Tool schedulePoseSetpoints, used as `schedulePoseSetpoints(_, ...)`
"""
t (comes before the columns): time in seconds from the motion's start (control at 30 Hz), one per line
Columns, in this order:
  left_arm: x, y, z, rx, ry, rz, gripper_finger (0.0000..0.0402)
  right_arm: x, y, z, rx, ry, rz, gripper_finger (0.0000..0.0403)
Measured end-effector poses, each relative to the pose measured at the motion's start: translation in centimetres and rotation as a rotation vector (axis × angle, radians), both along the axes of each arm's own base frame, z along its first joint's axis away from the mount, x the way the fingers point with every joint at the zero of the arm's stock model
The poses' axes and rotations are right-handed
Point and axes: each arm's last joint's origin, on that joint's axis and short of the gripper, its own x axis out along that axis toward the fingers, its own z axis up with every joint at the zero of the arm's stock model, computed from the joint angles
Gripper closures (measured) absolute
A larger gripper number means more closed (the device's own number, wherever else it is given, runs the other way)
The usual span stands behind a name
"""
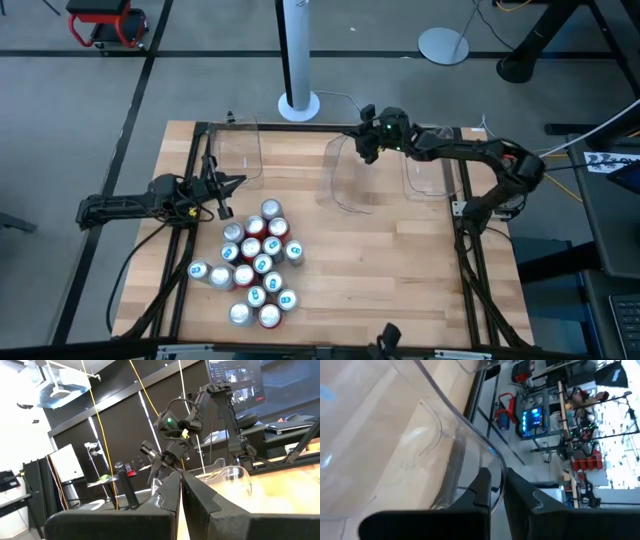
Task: Sort soda cans
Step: Move the transparent bin from the bottom right to the top center on the table
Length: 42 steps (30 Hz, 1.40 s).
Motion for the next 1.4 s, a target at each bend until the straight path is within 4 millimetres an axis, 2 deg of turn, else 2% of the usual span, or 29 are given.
schedulePoseSetpoints(0.3,0.0,0.0,0.0,0.002,0.001,0.000,0.0391,0.5,-0.7,-0.6,-0.064,-0.016,-0.016,0.0371)
schedulePoseSetpoints(0.53,0.0,0.0,0.0,0.001,0.001,0.000,0.0391,0.9,-1.1,-1.2,-0.207,0.056,0.053,0.0371)
schedulePoseSetpoints(0.77,0.0,0.0,0.0,0.002,0.002,0.000,0.0391,0.8,-1.5,-1.0,-0.267,0.049,0.042,0.0370)
schedulePoseSetpoints(1.23,0.0,0.0,0.0,-0.001,0.001,-0.001,0.0391,0.7,-1.5,-1.4,-0.225,0.059,-0.006,0.0296)
schedulePoseSetpoints(1.4,0.0,0.0,0.0,0.001,0.002,0.000,0.0391,0.7,-1.5,-1.3,-0.230,0.047,-0.001,0.0287)
